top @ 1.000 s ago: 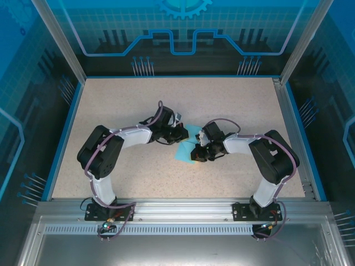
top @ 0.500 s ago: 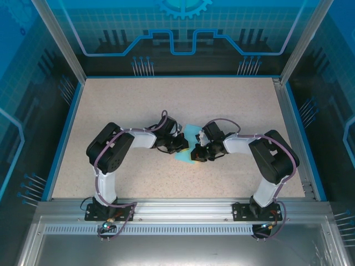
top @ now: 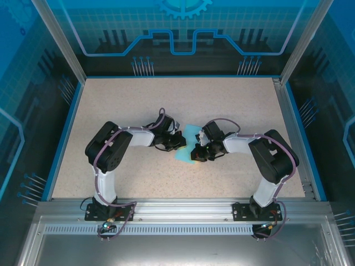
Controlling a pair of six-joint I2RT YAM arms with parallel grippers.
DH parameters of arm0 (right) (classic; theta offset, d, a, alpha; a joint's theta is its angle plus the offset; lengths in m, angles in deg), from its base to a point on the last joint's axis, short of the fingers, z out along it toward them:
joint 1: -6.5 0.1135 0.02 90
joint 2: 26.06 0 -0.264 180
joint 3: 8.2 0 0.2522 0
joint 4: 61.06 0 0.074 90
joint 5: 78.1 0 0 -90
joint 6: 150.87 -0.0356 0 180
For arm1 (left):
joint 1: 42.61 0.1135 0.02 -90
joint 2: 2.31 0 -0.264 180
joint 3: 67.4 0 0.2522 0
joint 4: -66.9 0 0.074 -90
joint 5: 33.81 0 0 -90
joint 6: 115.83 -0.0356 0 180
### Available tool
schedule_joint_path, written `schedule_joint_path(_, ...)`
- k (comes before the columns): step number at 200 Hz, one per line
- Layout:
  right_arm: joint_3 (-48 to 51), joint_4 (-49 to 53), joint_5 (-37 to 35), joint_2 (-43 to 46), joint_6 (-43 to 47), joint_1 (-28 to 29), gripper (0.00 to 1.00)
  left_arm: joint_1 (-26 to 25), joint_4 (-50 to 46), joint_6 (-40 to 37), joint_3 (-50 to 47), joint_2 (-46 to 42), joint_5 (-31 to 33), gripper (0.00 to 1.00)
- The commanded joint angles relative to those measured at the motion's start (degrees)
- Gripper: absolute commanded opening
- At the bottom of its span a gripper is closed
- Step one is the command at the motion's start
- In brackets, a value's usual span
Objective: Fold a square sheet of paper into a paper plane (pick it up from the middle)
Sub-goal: Fold the triangle a second time at the center of the table.
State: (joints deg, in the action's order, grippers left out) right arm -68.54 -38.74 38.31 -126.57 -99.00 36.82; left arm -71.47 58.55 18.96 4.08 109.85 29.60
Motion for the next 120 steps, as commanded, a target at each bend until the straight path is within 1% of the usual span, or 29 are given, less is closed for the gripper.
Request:
schedule_joint_path(1, 2.1, 7.5, -6.6, -3.3, -0.2, -0.5, 0.02, 2.3, -2.8, -2.7, 1.0, 1.7, 5.2, 0.00)
schedule_joint_path(85, 2.2, 7.1, -6.2, -3.0, -0.4, -0.5, 0.02, 5.8, -5.5, -5.4, 3.4, 2.1, 4.9, 0.00)
schedule_joint_path(120, 2.1, 6.8, -5.8, -3.0, -0.4, -0.5, 0.02, 6.1, -8.1, -6.5, 5.7, 1.0, 4.5, 0.00)
